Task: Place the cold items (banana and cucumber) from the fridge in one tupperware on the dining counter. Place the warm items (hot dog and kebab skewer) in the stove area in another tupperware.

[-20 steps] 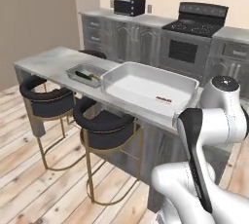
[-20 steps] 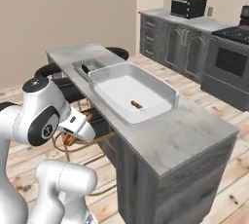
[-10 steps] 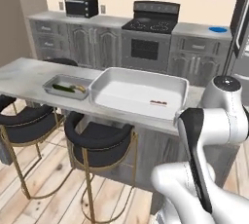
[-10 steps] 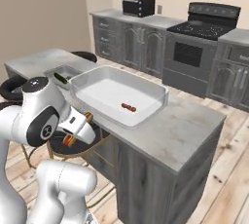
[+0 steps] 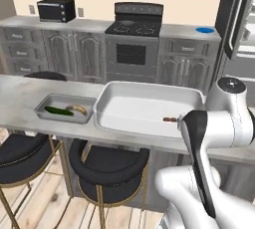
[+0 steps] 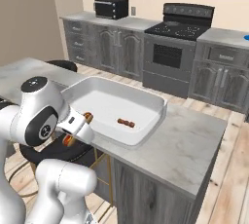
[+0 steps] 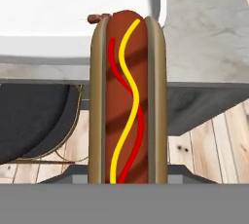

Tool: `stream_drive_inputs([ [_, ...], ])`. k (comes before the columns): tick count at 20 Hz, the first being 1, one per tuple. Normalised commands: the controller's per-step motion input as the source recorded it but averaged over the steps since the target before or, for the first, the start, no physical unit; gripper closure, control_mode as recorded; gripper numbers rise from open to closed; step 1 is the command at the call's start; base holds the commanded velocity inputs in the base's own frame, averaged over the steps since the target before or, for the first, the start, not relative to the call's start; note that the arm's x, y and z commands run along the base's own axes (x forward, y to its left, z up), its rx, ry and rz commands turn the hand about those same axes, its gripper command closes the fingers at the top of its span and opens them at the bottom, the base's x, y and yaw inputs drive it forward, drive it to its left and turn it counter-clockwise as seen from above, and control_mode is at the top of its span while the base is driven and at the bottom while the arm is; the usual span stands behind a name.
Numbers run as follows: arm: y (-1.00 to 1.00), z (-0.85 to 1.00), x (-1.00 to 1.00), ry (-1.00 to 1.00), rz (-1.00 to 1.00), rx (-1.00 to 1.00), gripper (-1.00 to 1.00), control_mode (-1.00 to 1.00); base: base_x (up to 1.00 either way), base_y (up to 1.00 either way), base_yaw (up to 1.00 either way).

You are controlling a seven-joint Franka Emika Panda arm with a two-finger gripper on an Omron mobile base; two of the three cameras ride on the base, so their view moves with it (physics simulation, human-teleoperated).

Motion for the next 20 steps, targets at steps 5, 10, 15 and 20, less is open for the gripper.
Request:
stream_drive_inputs([
  [5,0.0,0.0,0.0,0.0,0.0,0.0,1.0,1.0,0.74,0.08,-0.17],
  [10,0.23,0.09,0.24,0.0,0.0,-0.02,1.0,-1.0,0.07,0.04,-0.02],
  [15,0.13,0.68,0.79,0.1,0.01,-0.07,1.0,-1.0,0.0,0.0,0.0],
  [20,0.13,0.34,1.0,0.34,0.0,-0.02,1.0,-1.0,0.0,0.0,0.0],
])
